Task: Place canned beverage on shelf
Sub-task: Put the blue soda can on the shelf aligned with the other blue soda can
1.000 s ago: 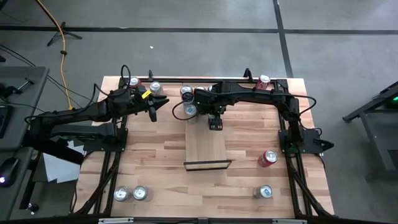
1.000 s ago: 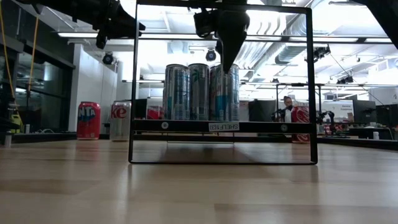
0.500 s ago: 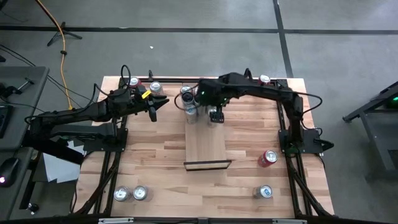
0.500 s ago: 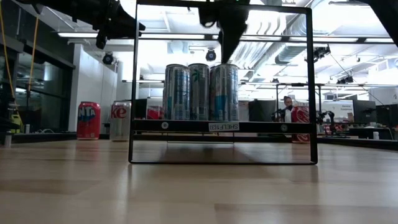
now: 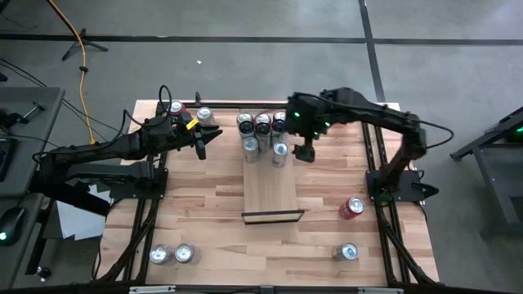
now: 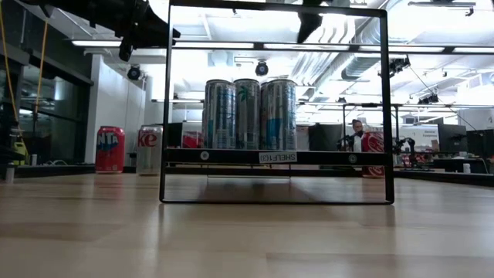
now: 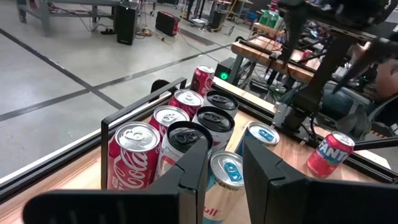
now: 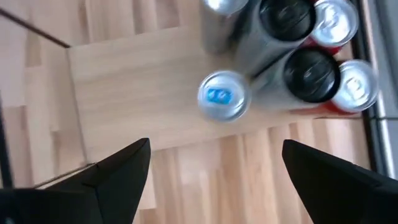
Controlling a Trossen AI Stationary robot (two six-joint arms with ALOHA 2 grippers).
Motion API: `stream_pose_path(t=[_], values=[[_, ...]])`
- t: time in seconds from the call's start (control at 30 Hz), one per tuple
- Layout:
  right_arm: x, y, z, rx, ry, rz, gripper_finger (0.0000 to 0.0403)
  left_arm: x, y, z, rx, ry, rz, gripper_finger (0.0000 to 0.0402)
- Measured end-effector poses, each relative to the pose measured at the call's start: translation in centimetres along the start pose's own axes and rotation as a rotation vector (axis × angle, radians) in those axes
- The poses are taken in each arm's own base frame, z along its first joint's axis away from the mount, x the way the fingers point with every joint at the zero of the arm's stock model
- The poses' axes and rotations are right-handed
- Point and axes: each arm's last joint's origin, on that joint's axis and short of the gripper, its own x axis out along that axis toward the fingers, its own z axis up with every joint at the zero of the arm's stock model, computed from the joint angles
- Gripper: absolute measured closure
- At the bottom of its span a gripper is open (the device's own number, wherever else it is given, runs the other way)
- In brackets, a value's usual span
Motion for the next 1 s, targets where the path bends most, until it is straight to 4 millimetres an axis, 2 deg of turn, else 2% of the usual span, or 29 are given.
stream_pose_path(t=[0.13, 0.3, 0.43, 0.6, 0.7, 0.77, 0.8, 0.87, 0.93, 0.97, 1.0], values=[[0.8, 1.2, -3.9, 0.037, -0.028, -0.021, 0.0054, 0.0, 0.0, 0.0, -0.001, 0.000, 0.000, 0.0349], [4.5, 2.2, -10.6, 0.218, -0.063, -0.045, 0.0054, 0.0, 0.0, 0.0, -0.019, -0.001, 0.000, 0.0349], [7.2, 2.3, -14.3, 0.350, -0.122, -0.027, 0.0054, 0.0, 0.0, 0.0, -0.027, -0.003, -0.001, 0.0349], [10.5, 2.3, -16.7, 0.496, -0.198, 0.032, 0.0055, 0.0, -0.2, 0.5, -0.036, -0.050, -0.017, 0.0349], [11.7, 2.5, -16.6, 0.501, -0.273, 0.113, 0.0068, 0.0, -0.3, 0.8, -0.043, -0.084, -0.028, 0.0349], [11.9, 2.7, -15.9, 0.491, -0.352, 0.123, 0.0104, 0.0, -0.3, 1.0, -0.046, -0.097, -0.034, 0.0349], [11.8, 2.8, -15.6, 0.488, -0.386, 0.102, 0.0135, 0.0, -0.3, 1.0, -0.047, -0.101, -0.036, 0.0349], [11.7, 2.8, -15.2, 0.475, -0.445, 0.044, 0.0216, 0.0, -0.3, 1.0, -0.047, -0.103, -0.038, 0.0349], [11.6, 2.7, -15.1, 0.460, -0.478, -0.003, 0.0324, 0.0, -0.3, 1.0, -0.047, -0.102, -0.037, 0.0349], [11.6, 2.6, -15.0, 0.437, -0.492, -0.012, 0.0362, 0.0, -0.3, 1.0, -0.047, -0.102, -0.038, 0.0349], [11.6, 2.5, -14.8, 0.414, -0.518, -0.009, 0.0379, 0.0, -0.3, 1.0, -0.046, -0.099, -0.037, 0.0349]])
